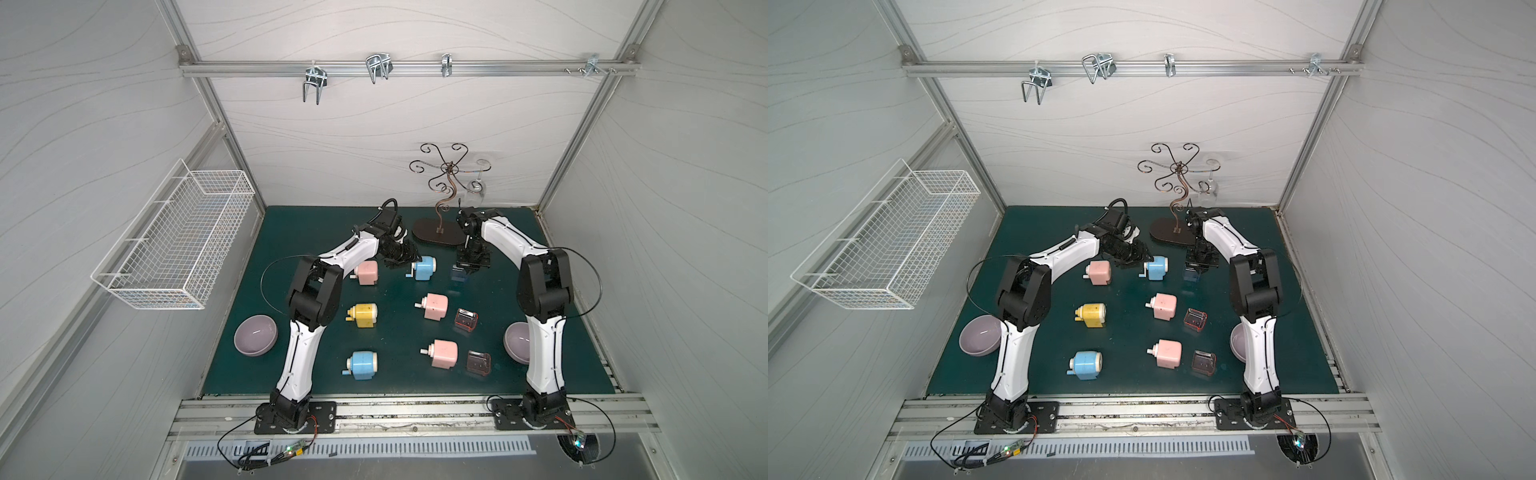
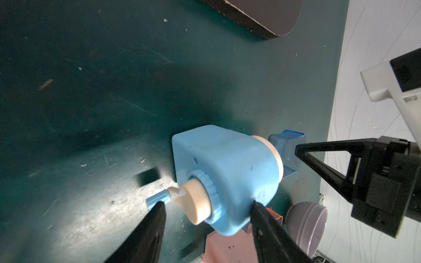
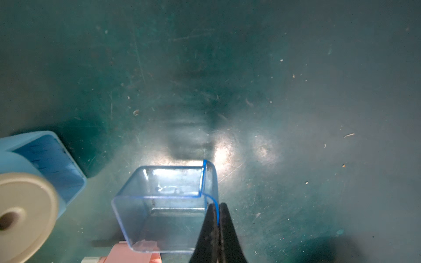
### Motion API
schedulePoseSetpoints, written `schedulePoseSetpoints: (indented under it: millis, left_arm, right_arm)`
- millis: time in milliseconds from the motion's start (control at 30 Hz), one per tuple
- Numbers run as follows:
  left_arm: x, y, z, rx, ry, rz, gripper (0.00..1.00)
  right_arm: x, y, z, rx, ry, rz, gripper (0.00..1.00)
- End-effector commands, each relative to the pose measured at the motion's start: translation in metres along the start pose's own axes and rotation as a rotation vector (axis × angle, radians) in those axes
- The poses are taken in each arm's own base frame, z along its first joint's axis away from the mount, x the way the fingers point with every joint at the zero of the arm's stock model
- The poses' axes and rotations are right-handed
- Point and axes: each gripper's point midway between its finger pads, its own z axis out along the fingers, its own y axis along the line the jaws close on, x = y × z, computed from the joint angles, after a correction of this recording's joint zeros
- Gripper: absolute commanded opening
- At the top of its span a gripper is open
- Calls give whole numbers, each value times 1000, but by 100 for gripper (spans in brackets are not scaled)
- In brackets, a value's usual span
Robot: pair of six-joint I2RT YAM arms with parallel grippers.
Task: Put the tray back into the pencil sharpener
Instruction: Pick up the container from the center of the board, then close the container of the pencil sharpener.
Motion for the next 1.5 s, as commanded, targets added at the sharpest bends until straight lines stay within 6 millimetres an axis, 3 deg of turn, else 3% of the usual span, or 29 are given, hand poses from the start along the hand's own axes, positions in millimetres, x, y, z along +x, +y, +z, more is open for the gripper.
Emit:
schedulePoseSetpoints:
  millis: [0,633,1467]
  left_arm:
    - [-12,-11,1,30,-28,26,62]
    - [-13,-14,7,69,-13,6,53]
    - [-5,-7,13,58,18,-3,53]
  right_arm:
    - [5,0,2,38,35,-28,2]
    - [3,10,10,63,71,-62,1]
    - [0,34,18,47,139,-136,0]
